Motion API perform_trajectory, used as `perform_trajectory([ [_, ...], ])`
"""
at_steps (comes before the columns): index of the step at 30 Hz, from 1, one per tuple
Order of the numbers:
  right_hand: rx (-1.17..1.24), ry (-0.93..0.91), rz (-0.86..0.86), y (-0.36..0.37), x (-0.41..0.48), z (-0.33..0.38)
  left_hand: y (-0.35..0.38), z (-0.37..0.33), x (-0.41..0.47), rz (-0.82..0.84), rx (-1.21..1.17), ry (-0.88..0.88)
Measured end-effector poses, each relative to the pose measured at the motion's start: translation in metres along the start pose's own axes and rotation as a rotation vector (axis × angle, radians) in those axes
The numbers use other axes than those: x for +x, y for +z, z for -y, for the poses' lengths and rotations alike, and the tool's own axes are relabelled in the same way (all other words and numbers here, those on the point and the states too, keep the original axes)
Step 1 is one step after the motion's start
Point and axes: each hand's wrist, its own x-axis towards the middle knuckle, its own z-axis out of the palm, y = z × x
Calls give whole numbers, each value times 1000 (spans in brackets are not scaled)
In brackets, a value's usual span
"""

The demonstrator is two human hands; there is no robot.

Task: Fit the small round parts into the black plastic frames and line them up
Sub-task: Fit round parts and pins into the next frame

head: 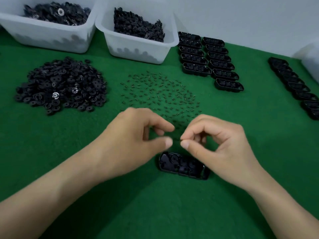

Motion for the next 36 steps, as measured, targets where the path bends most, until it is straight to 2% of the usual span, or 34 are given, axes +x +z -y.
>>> perform_trajectory([
  [2,-136,0,49,4,-6,-5,3,7,-10,22,253,80],
  [6,-199,20,75,9,-11,-9,15,13,-18,38,366,97],
  [20,-290,-56,95,10,-11,-5,16,16,-19,19,346,110],
  [23,-423,-111,99,9,-11,-3,17,18,-20,17,347,109],
  [26,-559,-174,204,3,-11,1,18,20,-21,4,337,109],
  [28,-486,-128,231,-5,-11,4,18,20,-21,-2,336,114],
  [30,-362,-35,162,-14,-5,5,18,20,-22,-13,338,119],
  [32,-422,24,112,-18,5,2,19,20,-23,-12,334,116],
  [36,-589,113,207,-6,19,-3,19,18,-24,-14,341,117],
])
